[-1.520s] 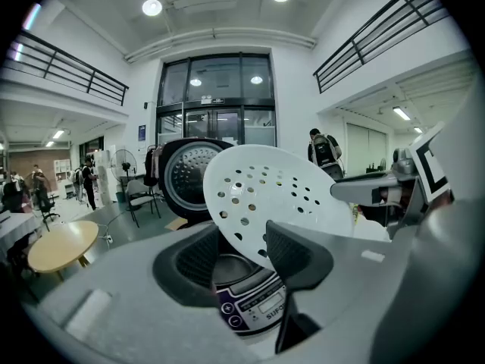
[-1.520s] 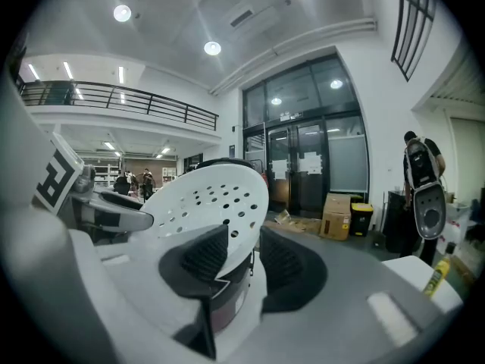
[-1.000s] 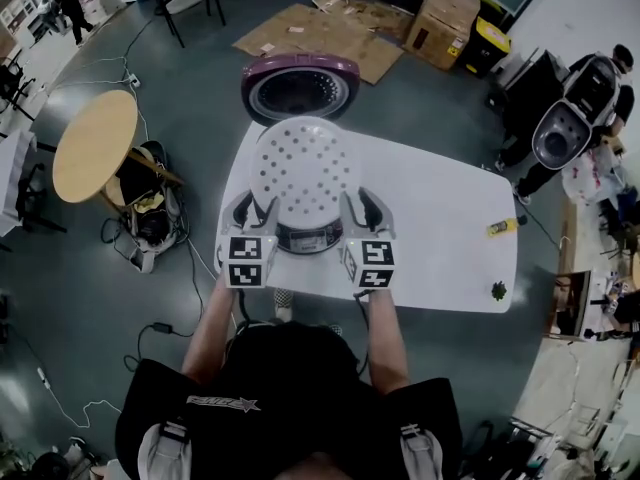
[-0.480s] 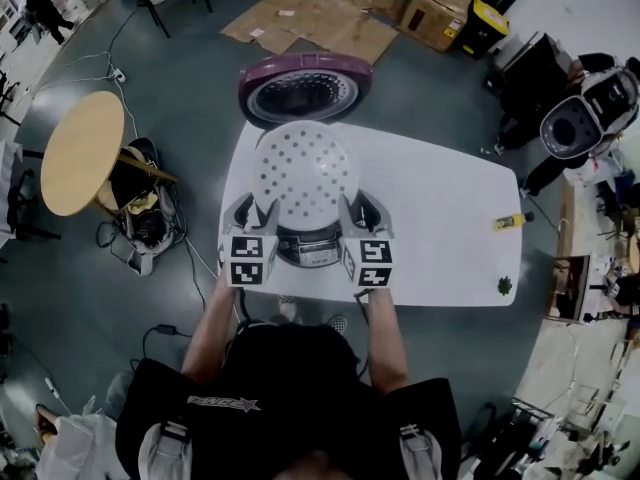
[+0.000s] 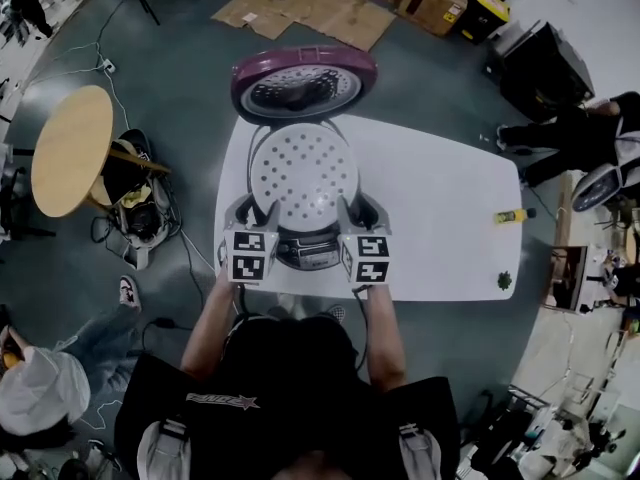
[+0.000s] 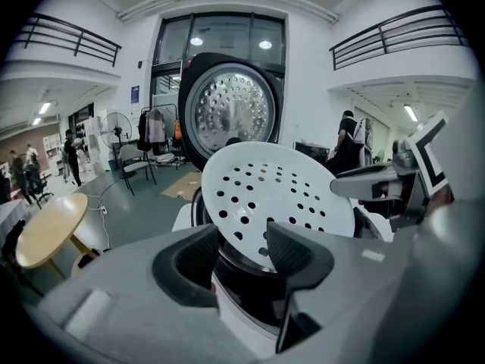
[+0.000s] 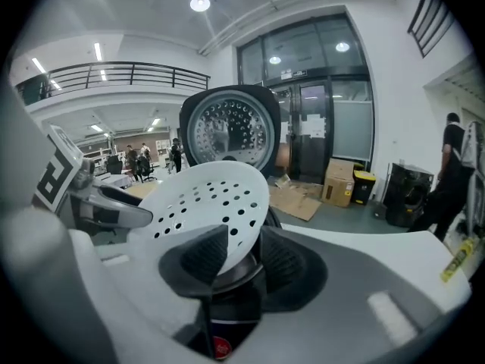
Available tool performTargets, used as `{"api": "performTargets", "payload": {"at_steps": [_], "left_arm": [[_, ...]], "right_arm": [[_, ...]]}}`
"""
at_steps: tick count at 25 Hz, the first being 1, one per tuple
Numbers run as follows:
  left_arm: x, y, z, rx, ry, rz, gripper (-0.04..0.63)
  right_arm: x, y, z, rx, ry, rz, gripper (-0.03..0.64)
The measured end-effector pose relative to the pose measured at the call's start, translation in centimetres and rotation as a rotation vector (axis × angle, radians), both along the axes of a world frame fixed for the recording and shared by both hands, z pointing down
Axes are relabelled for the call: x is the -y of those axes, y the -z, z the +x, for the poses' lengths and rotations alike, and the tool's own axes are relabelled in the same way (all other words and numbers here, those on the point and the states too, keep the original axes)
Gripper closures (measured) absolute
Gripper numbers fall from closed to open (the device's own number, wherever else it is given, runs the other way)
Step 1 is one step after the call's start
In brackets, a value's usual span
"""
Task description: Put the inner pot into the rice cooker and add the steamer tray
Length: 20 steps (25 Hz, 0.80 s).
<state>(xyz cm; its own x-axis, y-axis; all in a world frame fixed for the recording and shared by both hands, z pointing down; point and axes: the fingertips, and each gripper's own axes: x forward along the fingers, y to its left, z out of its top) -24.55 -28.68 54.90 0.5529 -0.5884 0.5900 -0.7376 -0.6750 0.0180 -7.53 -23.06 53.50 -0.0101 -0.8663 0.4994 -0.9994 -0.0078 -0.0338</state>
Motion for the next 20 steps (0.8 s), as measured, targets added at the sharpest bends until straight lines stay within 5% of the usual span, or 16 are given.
{"api": "performTargets", "payload": {"at_steps": [20], "left_arm": [[-0.1,-2.7,0.9,0.097,-0.01,-0.082,0.38]], "right_arm": [[0.0,-3.1,1.0,-0.014,-0.004,-0.128,0.479]]}}
